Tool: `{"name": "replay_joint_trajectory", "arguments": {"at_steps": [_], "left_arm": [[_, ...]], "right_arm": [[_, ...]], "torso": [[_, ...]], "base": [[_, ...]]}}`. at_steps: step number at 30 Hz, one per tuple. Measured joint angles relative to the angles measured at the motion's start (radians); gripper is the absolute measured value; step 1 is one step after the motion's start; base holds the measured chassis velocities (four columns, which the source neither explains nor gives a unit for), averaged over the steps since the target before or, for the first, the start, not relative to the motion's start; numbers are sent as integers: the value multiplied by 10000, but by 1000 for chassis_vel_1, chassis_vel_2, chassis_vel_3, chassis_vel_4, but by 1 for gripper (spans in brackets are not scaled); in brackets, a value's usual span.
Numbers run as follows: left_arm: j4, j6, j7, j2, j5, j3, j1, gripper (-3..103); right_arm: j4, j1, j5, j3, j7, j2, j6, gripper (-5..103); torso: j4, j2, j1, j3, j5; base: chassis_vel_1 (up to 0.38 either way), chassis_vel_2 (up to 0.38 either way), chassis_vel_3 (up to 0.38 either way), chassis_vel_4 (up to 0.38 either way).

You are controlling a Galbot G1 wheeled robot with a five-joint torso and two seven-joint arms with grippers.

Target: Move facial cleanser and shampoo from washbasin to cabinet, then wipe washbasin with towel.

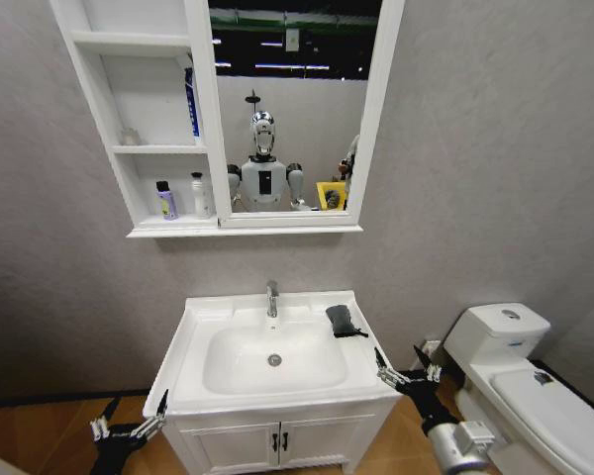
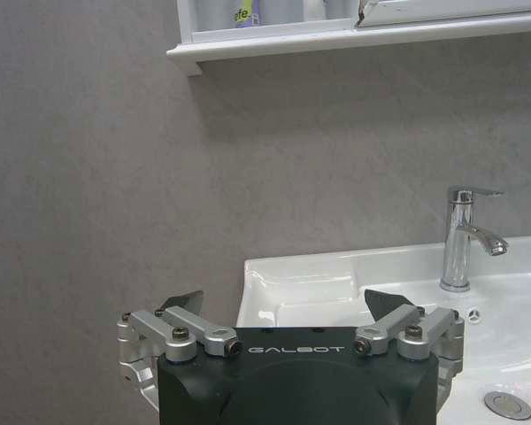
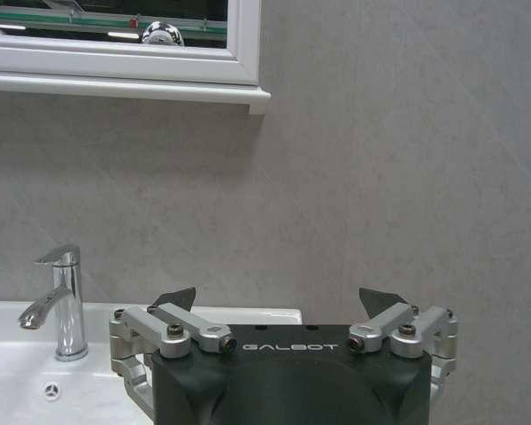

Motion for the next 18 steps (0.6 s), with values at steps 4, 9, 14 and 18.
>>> {"name": "replay_joint_trajectory", "arguments": {"at_steps": [4,9,14,18], "left_arm": [[3,11,-7,7,-8,6,-10,100],[6,17,-12,11,-13,8,-19,100],[10,23,-12,14,-15,12,-24,100],[13,29,-14,16,-19,15,-26,100]], "right_arm": [[-866,1300,593,-133,235,-446,-632,100],[-2332,2656,1077,-495,303,-866,-843,100],[-3768,4039,1224,-985,246,-1179,-830,100],[-5951,5838,1703,-1847,255,-1310,-923,100]], "torso": [[7,0,0,1,-1],[9,-1,1,2,1],[3,-1,1,2,1],[4,-1,0,2,1]], "base": [[0,0,0,0],[0,0,0,0],[0,0,0,0],[0,0,0,0]]}}
